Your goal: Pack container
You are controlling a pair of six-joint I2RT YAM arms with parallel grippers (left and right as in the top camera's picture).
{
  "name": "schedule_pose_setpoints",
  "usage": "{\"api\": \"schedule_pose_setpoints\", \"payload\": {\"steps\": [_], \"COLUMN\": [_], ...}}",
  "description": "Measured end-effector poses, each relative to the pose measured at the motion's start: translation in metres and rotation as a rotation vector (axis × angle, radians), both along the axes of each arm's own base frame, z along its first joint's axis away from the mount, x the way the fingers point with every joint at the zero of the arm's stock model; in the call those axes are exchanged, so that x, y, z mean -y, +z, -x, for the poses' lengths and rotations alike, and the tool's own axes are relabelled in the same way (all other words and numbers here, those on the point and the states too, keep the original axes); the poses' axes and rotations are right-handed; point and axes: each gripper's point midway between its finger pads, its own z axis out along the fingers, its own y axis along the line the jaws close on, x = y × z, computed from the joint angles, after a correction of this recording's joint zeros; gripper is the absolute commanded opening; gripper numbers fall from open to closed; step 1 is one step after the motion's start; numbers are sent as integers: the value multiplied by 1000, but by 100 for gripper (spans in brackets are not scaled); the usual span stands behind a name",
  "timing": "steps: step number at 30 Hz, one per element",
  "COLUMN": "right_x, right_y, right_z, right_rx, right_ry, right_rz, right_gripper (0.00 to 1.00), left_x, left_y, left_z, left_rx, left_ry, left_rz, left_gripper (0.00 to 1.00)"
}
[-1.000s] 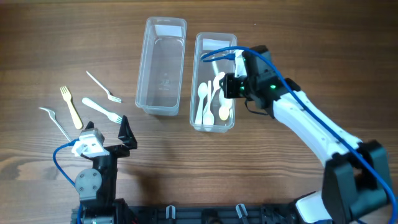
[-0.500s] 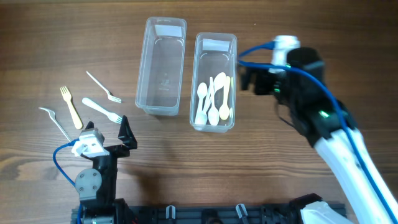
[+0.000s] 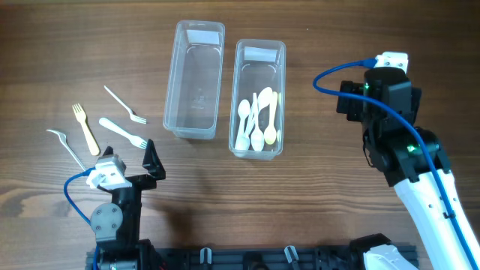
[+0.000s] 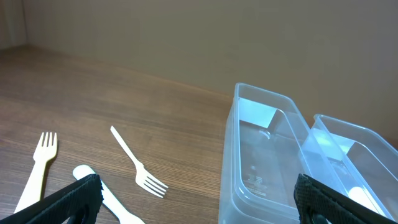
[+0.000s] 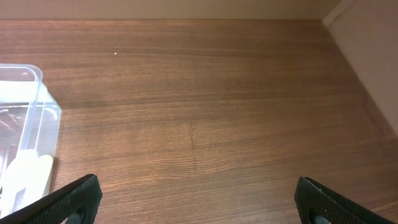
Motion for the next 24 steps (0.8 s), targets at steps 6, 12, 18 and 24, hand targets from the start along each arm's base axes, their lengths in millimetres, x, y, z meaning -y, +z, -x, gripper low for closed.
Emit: {"api": "schedule_pose_setpoints", "payload": {"steps": [6, 12, 18, 24], "right_x": [1, 1, 1, 1], "right_y": [0, 0, 0, 0], "right_z": [0, 0, 0, 0], "right_rx": [1, 1, 1, 1], "right_ry": [-3, -3, -3, -3], "right_rz": [3, 3, 3, 3], "right_gripper": [100, 100, 100, 100], "left_x": [0, 0, 0, 6], "left_y": [0, 0, 0, 3], "left_z": [0, 0, 0, -1], "left_rx": [0, 0, 0, 13], "left_ry": [0, 0, 0, -37], "left_rz": [0, 0, 0, 3], "left_gripper": [100, 100, 100, 100]}}
